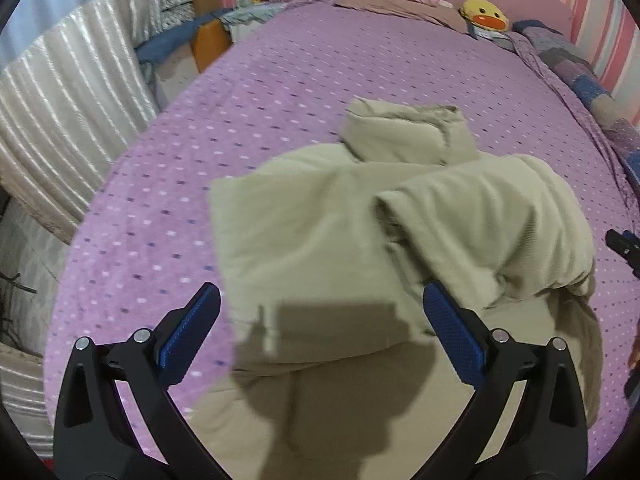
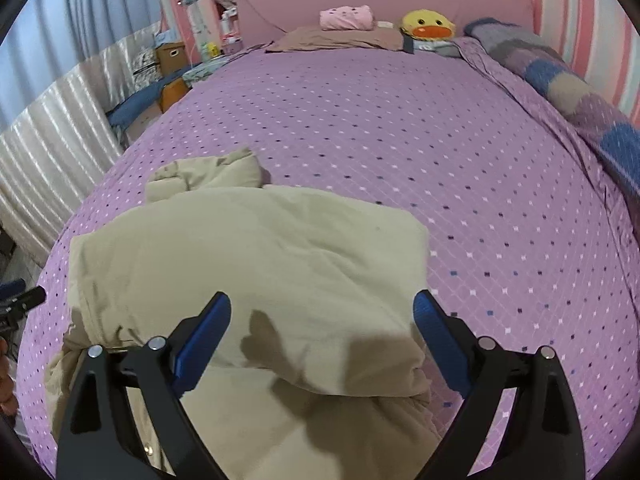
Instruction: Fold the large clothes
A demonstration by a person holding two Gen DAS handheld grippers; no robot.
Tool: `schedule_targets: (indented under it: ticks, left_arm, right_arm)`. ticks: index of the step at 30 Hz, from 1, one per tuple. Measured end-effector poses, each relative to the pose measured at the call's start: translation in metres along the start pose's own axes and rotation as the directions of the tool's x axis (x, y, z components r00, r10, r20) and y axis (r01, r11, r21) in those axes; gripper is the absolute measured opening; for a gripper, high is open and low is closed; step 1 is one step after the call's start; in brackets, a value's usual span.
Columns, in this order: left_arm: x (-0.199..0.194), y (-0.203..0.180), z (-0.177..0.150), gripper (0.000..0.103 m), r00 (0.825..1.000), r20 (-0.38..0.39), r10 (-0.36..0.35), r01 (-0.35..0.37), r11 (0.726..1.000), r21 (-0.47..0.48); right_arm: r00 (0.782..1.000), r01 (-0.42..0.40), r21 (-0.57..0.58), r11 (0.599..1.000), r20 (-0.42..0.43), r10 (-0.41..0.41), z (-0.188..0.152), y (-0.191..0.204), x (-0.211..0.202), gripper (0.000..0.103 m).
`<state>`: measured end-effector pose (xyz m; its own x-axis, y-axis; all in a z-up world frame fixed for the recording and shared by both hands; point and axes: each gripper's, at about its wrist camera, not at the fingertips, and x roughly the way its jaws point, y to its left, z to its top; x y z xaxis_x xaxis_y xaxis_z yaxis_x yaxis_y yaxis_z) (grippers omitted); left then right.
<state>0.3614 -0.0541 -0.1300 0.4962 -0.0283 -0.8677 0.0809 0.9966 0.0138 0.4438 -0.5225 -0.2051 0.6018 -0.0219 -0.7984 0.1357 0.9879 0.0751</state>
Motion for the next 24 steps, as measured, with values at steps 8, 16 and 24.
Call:
schedule_targets:
  ticks: [8,16,24]
  left_arm:
    - [0.046,-0.05,0.003,0.092,0.992,-0.102,-0.072,0.076,0.997,0.028]
    - [0.077,-0.055,0.013,0.014,0.958,-0.204,-0.2,0.198,0.98,-0.032]
    - [-0.001,-0.013,0.048,0.008,0.991,-0.01,-0.132,0.132,0.991,0.024]
  right_arm:
    - [0.999,0.024,0.08,0.997,-0.046,-0.02,-0.011,-0.032,0.027,0.093]
    - [0.997,0.014,0.108,0.994,-0.075,-0.006,-0.023,-0.039,0.038,0.093]
    - [0.999,0.019,0.111,0.994,-0.042,-0.014,-0.012,-0.035,0.018,0.093]
